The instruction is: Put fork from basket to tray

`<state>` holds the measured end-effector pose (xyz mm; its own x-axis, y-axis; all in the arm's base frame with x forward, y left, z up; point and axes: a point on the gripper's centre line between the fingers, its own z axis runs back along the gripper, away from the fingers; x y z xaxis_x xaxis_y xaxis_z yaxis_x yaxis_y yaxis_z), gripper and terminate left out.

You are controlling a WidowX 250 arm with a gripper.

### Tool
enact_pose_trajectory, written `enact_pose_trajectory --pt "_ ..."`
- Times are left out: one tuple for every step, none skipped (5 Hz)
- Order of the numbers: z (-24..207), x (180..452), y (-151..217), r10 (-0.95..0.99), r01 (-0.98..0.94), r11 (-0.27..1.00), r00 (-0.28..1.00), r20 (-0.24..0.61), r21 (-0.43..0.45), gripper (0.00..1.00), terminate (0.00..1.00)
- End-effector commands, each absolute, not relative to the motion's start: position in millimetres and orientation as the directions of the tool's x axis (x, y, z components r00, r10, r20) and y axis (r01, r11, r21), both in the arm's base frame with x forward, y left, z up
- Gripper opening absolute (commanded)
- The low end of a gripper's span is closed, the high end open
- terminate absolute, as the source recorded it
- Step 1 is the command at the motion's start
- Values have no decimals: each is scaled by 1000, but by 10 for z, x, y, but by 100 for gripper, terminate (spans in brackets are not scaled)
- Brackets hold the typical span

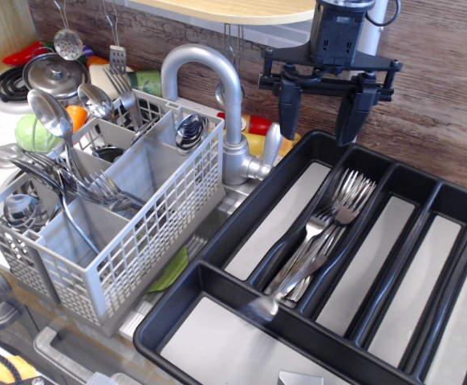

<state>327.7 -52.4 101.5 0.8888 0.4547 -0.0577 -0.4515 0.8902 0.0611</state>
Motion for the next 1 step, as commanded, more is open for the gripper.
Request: enact_pose_trajectory --pt "1143 3284 -534 466 -465 885 885 -20 36 100 100"
